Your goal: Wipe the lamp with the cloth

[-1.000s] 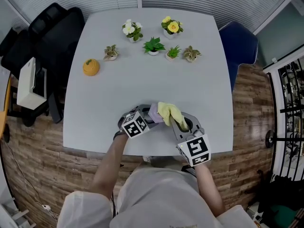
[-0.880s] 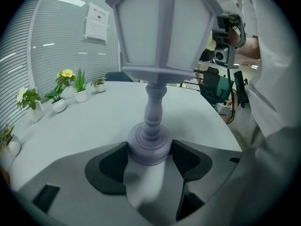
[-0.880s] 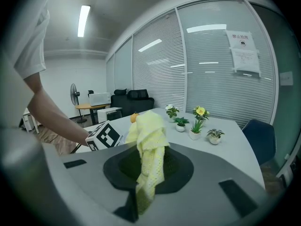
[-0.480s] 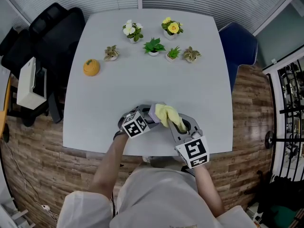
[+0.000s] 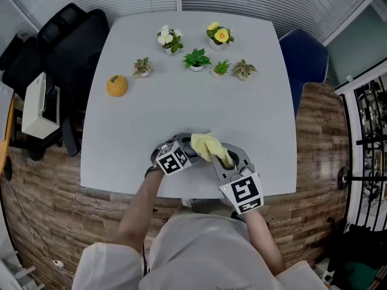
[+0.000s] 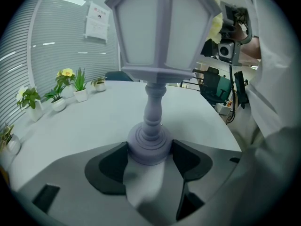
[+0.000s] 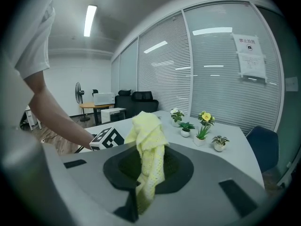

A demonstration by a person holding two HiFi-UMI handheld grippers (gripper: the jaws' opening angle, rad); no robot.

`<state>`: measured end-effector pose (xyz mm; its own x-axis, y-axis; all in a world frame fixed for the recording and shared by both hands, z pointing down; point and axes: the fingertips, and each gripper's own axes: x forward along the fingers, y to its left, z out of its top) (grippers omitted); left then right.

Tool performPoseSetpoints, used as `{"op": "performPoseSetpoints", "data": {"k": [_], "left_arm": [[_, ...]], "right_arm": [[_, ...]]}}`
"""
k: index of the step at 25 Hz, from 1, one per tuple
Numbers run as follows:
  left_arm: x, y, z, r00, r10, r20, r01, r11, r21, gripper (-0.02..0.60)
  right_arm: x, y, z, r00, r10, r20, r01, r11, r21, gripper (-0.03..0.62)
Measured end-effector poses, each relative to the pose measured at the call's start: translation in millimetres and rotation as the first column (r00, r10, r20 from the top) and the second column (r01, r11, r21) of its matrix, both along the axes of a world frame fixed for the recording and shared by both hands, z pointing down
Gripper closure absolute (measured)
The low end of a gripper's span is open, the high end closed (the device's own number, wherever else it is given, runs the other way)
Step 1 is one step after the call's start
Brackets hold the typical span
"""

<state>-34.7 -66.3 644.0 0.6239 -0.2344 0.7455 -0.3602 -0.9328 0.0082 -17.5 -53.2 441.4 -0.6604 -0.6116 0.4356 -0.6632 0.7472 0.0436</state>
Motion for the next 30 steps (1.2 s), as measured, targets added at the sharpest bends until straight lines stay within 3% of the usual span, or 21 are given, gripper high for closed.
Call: {"op": "performPoseSetpoints", "data": {"k": [30], "left_arm": [[0, 1, -2, 1.0, -0.001, -0.002, 0.001, 1.0, 0.004, 0.276]], "right_arm": [[-20, -18, -16, 0.998, -0.057, -0.034, 0.059, 0.995, 0.079, 0.554]]}}
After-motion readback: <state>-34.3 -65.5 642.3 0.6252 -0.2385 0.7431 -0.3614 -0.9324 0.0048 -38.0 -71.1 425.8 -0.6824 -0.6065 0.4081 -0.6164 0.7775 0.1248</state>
